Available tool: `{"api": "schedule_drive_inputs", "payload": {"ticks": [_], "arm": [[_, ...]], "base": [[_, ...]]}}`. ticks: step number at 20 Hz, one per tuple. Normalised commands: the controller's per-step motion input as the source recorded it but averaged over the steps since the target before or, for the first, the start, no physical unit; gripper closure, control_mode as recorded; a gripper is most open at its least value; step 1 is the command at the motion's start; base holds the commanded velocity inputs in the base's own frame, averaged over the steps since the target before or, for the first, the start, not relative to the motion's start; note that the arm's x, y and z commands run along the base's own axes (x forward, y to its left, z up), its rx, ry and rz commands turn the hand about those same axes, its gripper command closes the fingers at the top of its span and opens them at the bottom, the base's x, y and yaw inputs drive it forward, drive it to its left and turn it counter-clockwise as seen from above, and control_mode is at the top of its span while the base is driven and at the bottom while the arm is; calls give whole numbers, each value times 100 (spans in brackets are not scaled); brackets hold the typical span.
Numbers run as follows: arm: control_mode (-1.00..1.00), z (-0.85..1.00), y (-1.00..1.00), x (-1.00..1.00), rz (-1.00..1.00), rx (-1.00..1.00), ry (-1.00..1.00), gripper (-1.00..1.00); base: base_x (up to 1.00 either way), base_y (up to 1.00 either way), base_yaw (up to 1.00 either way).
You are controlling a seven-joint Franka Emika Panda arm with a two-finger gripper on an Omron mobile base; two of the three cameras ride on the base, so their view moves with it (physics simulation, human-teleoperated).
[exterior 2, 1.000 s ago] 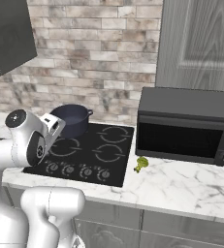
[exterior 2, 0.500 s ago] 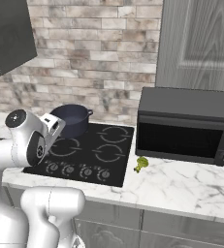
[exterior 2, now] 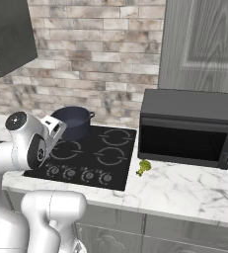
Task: Turn on the burner for the pot on the stove. Wait thirty seconds for the pot to heat up. Then add the broccoli to the pot.
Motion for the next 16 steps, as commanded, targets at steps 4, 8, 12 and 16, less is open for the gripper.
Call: {"api": "schedule_drive_inputs", "payload": {"ticks": [4, 8, 12, 16], "arm": [[-100, 0, 0, 0, 0, 0, 0, -100], [-100, 0, 0, 0, 0, 0, 0, -100], [-100, 0, 0, 0, 0, 0, 0, -100], [-100, 0, 0, 0, 0, 0, 0, -100]], "base": [[0, 0, 0], [0, 0, 0], [0, 0, 0], [0, 0, 0]]}}
